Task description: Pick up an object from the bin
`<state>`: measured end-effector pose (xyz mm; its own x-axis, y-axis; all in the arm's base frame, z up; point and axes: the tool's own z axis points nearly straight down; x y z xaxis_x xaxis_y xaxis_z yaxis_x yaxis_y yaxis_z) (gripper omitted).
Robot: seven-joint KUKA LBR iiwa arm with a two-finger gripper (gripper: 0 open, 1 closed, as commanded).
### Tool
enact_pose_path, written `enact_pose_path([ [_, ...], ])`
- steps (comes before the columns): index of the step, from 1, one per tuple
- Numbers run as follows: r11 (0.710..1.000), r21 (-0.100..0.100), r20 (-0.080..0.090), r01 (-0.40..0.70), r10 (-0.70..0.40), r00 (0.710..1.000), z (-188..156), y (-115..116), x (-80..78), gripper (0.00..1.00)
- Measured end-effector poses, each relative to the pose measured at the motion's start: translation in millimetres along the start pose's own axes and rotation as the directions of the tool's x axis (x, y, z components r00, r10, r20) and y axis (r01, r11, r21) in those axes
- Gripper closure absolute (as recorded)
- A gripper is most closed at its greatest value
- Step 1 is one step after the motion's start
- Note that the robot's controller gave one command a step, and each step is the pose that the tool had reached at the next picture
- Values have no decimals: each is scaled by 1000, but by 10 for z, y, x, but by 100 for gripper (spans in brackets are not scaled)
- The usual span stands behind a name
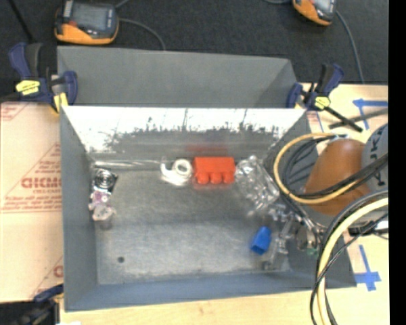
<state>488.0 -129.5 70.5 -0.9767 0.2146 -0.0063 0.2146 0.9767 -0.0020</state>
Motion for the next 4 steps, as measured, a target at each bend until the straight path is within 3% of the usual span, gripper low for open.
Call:
enact_pose_path([
  [1, 997, -3, 0, -80, 80, 997, -1, 354, 0, 0],
  [2, 997, -1, 1, -77, 77, 997, -3, 338, -2, 100],
  [3, 998, -4, 2, -63, 63, 998, -92, 605, 10, 100],
  [4, 998, -2, 1, -62, 62, 998, -88, 588, 11, 0],
])
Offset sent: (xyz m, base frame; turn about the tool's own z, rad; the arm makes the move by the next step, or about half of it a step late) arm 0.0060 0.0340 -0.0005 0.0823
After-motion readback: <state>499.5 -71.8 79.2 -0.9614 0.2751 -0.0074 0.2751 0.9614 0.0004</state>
